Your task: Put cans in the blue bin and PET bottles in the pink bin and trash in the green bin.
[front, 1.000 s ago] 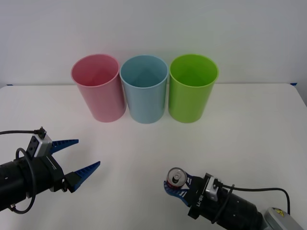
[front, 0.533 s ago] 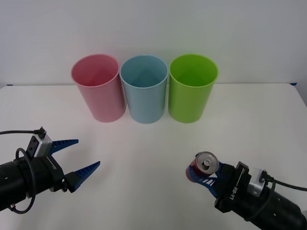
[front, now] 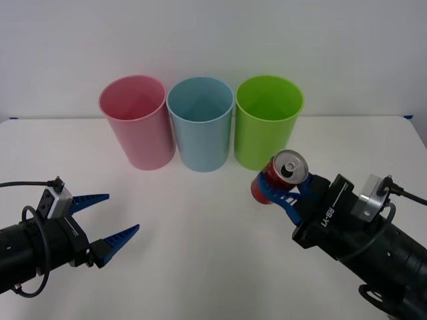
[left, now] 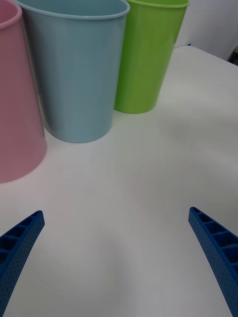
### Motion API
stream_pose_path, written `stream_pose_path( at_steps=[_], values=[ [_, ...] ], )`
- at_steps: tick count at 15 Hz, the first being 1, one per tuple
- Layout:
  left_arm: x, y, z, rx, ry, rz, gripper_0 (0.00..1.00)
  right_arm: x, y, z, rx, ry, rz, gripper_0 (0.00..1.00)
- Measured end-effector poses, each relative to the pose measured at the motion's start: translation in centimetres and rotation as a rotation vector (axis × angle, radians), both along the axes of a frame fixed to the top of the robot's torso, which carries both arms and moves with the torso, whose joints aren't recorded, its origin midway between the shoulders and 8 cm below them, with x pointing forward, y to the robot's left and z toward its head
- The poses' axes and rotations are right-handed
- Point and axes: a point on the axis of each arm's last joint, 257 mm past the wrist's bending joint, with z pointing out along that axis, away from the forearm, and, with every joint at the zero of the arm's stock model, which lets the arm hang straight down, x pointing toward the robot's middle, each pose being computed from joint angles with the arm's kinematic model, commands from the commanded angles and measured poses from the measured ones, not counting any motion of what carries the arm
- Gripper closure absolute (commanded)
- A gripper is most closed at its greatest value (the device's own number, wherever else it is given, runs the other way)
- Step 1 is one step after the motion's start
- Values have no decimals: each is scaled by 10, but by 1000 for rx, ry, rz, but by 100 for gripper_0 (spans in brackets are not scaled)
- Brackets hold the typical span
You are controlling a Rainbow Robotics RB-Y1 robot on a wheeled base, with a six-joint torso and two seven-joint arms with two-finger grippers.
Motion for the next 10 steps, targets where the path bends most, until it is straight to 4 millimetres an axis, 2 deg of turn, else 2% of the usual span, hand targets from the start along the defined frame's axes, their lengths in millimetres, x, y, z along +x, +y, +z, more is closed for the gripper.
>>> stream_pose_path(
  at_steps=[2, 5, 8, 10],
  values=[
    [0, 0, 0, 0, 0, 0, 0, 12, 12, 23, 29, -24, -6, 100],
    [0, 0, 0, 0, 0, 0, 0, 39, 37, 55, 73, -31, -31, 100],
    [0, 0, 0, 0, 0, 0, 0, 69, 63, 73, 79, -5, -80, 100],
    [0, 0, 0, 0, 0, 0, 0, 91, 78, 78, 72, 14, -109, 100]
  ],
)
